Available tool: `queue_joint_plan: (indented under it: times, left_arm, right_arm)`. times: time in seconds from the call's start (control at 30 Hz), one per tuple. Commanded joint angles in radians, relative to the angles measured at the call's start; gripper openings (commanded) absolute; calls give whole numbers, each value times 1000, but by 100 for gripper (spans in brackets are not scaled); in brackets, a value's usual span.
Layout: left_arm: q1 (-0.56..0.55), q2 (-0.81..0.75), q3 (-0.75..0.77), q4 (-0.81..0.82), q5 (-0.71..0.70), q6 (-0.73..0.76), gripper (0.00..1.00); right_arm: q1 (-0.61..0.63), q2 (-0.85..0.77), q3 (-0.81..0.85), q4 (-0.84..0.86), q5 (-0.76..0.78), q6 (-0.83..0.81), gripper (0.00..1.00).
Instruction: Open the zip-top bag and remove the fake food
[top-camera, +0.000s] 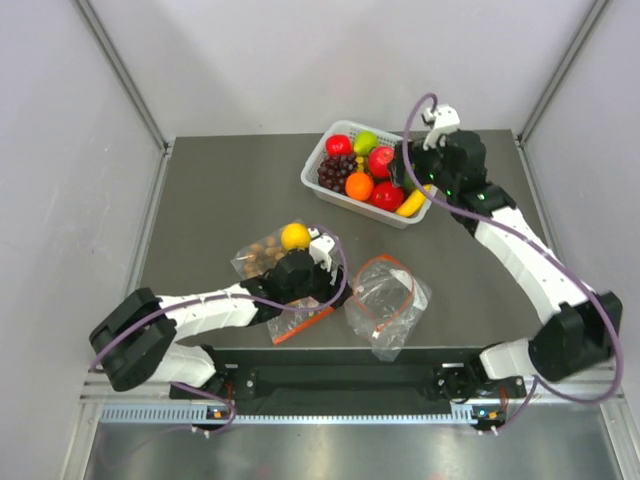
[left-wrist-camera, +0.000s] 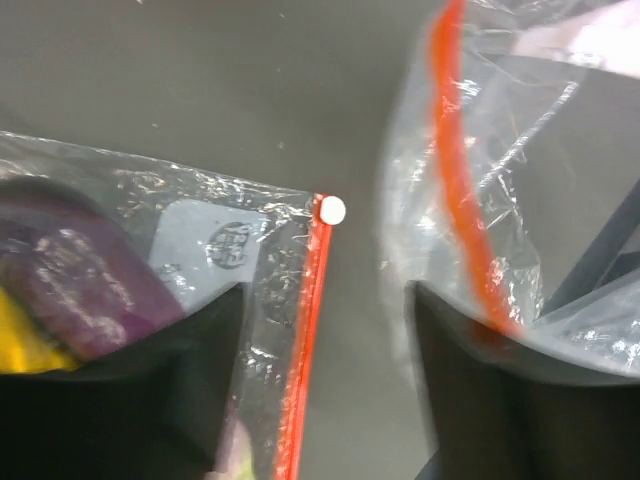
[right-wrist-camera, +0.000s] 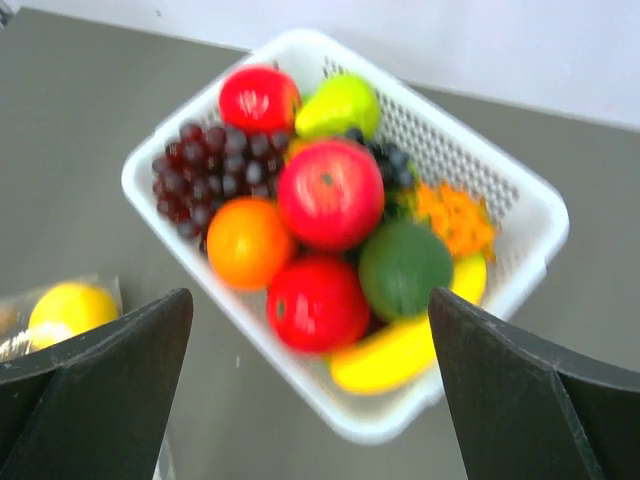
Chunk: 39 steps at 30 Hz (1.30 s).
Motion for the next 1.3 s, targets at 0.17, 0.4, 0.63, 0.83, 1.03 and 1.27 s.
queue_joint_plan:
  times: [0.17,0.4,0.63,0.83,1.03,1.27]
  left_arm:
    - [5,-124,70,-173,-147,-2,97]
    - [24,-161,231,-588,-473,-104,99]
    - [35,-305,313,-699,-659,-157,99]
    - [35,-412,394,-759,-740,-160,99]
    - [35,-493,405,-770,-820,-161,99]
    - [35,-523,414,-771,-776,-91,99]
  right_arm:
    - [-3,-387,-326,-38,116,88,100]
    - [-3,-601,-434,-156,220,123,100]
    - [-3,-798,-483,-240,291,140,100]
    - [-3,-869,-460,-288,297,149,100]
    - [-3,-891,-440,-299,294,147,100]
    - [-3,-897,-435,-302,298,138,100]
